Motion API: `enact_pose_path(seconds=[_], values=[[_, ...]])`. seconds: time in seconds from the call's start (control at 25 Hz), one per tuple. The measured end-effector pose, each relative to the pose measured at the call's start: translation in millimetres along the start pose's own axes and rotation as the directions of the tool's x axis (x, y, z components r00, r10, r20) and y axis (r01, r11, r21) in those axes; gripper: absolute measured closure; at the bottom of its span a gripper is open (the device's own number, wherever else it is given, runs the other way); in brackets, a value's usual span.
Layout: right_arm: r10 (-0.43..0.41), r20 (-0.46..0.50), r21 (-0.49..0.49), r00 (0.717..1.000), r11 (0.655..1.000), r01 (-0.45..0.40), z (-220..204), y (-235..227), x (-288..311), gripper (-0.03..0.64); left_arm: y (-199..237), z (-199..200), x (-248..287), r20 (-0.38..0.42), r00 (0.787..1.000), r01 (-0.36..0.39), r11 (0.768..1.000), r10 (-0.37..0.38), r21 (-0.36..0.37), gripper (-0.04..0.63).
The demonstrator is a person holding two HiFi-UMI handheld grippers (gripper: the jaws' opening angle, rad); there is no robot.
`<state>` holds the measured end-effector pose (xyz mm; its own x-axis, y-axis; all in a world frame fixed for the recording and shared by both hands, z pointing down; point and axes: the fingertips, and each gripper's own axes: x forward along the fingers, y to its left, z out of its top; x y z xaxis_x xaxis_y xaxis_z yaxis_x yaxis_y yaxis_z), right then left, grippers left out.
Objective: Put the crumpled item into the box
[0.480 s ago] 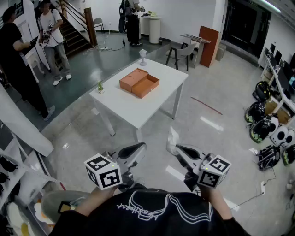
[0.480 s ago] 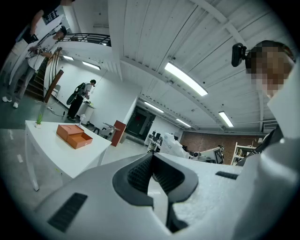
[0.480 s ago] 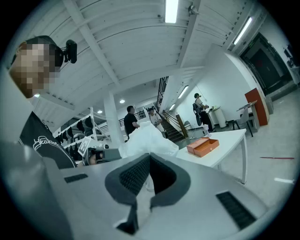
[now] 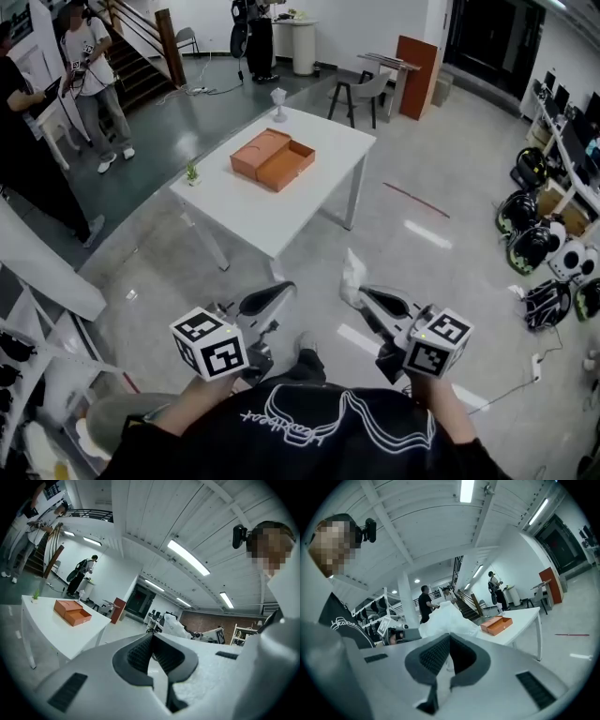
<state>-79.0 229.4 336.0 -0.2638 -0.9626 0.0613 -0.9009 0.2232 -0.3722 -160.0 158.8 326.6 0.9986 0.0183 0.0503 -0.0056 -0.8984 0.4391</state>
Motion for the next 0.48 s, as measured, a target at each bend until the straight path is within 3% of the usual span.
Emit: enact_pose_path(seconds=[0.48], values=[[-0.041,-0.049,0.049,0.998,0.998,0.044,5,-84,62,0.611,88,8,64,-0.029,1.000,0.005,0.997,-0.008,-0.081,0.591]])
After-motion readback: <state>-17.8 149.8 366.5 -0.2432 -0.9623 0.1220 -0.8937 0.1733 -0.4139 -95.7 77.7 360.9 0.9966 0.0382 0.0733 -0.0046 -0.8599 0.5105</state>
